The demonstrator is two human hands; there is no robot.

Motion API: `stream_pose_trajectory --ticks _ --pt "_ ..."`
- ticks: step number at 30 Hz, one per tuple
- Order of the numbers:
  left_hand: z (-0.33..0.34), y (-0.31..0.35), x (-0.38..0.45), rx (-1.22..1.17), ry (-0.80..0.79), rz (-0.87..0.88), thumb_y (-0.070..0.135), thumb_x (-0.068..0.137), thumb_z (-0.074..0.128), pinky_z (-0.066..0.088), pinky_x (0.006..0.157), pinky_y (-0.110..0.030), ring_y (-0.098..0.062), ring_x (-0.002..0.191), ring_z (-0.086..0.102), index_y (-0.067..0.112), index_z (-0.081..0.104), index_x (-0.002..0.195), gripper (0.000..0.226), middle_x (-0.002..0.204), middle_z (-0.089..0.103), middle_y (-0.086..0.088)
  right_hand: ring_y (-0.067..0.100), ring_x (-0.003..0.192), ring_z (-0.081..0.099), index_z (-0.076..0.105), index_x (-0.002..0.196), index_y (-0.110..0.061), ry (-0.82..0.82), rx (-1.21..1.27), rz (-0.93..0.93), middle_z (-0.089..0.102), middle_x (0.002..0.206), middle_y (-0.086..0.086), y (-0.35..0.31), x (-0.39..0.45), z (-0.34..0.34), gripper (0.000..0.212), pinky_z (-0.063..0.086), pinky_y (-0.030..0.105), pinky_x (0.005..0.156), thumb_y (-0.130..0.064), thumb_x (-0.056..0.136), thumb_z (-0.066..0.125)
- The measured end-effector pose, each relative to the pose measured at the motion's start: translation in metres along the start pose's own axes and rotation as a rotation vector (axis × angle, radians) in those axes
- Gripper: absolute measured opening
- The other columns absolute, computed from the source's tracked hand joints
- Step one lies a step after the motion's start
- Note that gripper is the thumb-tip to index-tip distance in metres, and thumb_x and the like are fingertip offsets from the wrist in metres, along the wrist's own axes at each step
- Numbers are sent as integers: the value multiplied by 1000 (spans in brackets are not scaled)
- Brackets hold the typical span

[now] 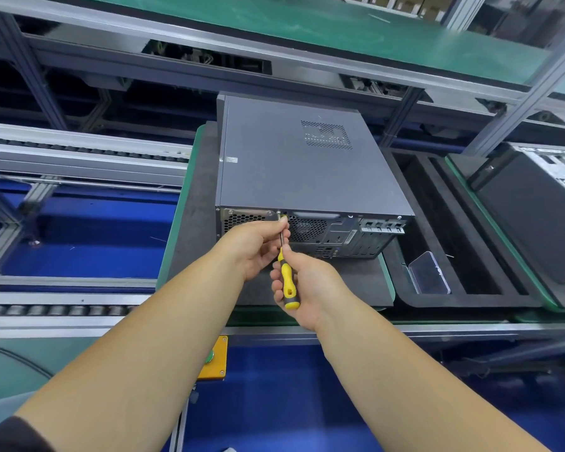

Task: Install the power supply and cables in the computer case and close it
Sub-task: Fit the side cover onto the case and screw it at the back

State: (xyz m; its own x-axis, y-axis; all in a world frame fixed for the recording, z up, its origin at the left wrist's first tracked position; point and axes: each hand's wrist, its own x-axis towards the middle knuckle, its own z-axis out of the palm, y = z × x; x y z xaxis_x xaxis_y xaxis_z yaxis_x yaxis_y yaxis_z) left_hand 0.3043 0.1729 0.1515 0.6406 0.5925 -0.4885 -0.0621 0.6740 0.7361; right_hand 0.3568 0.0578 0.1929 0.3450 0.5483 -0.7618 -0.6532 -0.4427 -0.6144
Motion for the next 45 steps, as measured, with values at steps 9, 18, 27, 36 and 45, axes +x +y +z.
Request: stream_pose_trajectory --ticks 9,18,27,36,45 --pt "-1 4 -6 -3 -60 11 11 94 60 50 46 -18 -10 63 69 5 70 97 13 81 73 -5 10 41 47 67 91 -6 -17 56 28 55 58 4 0 4 -2 46 41 18 40 -50 94 57" --pt "0 2 -2 32 10 18 19 86 71 51 50 -16 -6 53 61 9 70 87 10 72 70 -2 11 44 53 67 84 -7 15 0 5 62 55 3 0 0 2 44 46 19 44 -45 99 51" --pt "-2 7 -7 49 -28 36 12 92 63 53 53 -16 -9 68 69 6 72 96 12 82 74 -3 10 43 52 65 100 -6 -28 104 19 57 58 4 -1 0 0 39 45 19 40 -42 88 70" --pt "2 4 -3 71 37 35 22 88 70 53 54 -19 -7 61 65 9 71 89 13 76 72 -2 10 38 51 69 93 -4 2 38 38 66 59 6 -3 0 -1 48 45 18 41 -46 100 46" --pt "-1 6 -3 68 4 32 15 90 66 53 53 -15 -7 65 69 8 73 92 10 79 74 -2 10 46 56 67 93 -6 -3 83 -46 61 57 4 1 -2 -1 26 49 21 44 -31 89 71"
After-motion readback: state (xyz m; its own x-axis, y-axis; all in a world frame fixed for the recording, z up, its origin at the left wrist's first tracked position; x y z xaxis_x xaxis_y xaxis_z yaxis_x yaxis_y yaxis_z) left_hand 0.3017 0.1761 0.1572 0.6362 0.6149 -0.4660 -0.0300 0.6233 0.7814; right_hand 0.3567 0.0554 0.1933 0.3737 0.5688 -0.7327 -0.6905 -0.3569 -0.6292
